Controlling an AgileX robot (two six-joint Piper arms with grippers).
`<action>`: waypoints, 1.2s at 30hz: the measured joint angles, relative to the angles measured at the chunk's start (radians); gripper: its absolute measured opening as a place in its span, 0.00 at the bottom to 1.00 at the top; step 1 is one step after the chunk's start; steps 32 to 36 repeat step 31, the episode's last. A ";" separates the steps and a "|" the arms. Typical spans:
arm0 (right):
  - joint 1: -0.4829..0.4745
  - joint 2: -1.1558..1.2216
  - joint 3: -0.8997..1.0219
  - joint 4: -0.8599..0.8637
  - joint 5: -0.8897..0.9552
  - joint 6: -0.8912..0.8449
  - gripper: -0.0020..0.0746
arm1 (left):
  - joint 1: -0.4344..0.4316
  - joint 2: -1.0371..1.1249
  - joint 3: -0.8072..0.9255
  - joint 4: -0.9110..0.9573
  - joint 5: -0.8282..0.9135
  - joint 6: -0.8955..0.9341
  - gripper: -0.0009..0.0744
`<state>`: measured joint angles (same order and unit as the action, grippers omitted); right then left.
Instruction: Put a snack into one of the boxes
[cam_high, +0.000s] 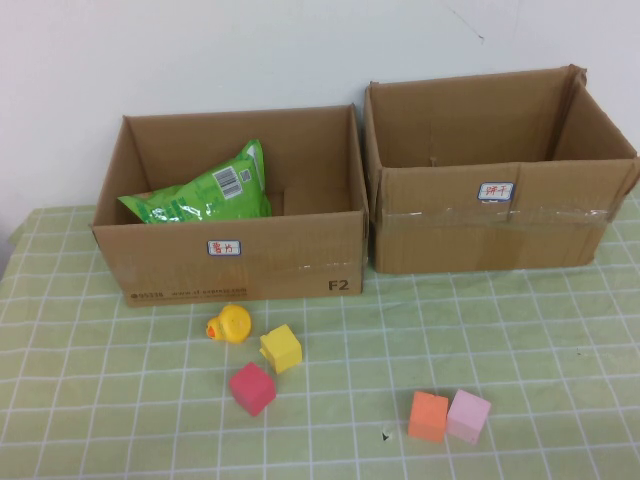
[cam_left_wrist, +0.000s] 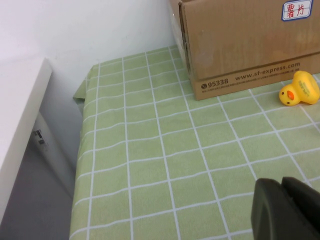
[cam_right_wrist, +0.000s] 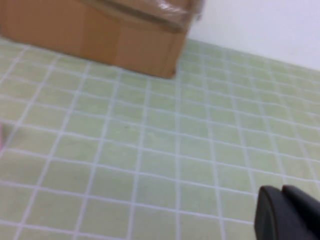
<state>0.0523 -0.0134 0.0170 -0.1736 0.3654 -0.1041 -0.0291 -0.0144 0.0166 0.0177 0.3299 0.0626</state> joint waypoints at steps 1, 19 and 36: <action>-0.018 0.000 0.000 -0.002 -0.005 0.000 0.02 | 0.000 0.000 0.000 0.000 0.000 0.000 0.01; -0.046 0.000 0.000 0.042 -0.003 0.074 0.02 | 0.000 0.000 0.000 0.002 0.000 0.000 0.01; -0.046 0.000 0.000 0.072 -0.003 0.076 0.02 | 0.000 0.000 0.000 0.002 0.000 0.000 0.01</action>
